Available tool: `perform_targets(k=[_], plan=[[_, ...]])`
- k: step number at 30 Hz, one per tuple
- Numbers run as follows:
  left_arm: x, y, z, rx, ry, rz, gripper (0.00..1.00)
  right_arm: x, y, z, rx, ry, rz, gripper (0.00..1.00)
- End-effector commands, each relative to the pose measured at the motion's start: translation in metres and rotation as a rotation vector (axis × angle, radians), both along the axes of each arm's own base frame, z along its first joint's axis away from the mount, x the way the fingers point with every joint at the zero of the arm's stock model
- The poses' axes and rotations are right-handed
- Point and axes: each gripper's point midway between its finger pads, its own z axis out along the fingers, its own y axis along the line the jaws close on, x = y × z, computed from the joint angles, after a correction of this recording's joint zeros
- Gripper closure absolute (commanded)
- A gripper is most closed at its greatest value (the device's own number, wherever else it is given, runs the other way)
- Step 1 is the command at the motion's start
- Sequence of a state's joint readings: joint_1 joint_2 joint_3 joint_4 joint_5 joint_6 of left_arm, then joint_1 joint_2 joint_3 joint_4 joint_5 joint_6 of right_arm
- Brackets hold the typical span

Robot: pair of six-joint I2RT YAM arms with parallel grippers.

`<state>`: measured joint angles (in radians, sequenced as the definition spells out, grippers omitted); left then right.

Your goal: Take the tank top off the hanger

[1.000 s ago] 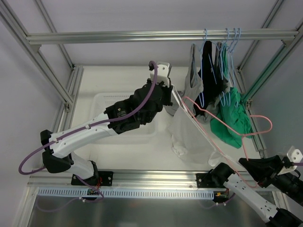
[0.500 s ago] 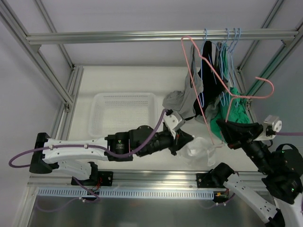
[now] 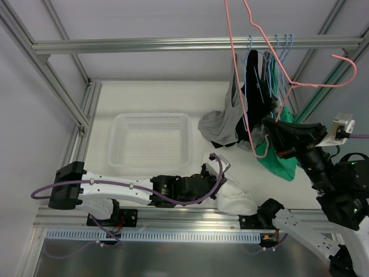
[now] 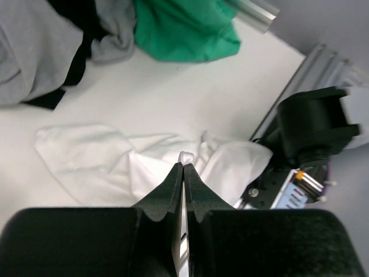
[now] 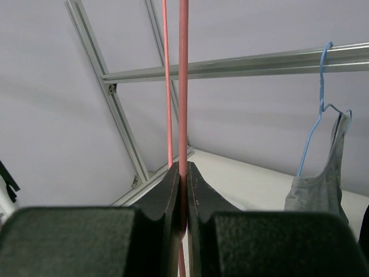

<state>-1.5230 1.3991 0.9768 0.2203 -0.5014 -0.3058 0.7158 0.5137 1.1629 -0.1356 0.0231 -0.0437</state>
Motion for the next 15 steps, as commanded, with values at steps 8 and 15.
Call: perform_targets(k=[8,15], plan=[[0.015,-0.017,-0.052,0.054,0.117,0.117,0.96,-0.013,-0.046,-0.121,-0.306,0.489,-0.158,1.0],[0.026,0.007,-0.047,0.07,0.123,0.197,0.01,-0.008,-0.055,-0.149,-0.408,0.601,-0.225,1.0]])
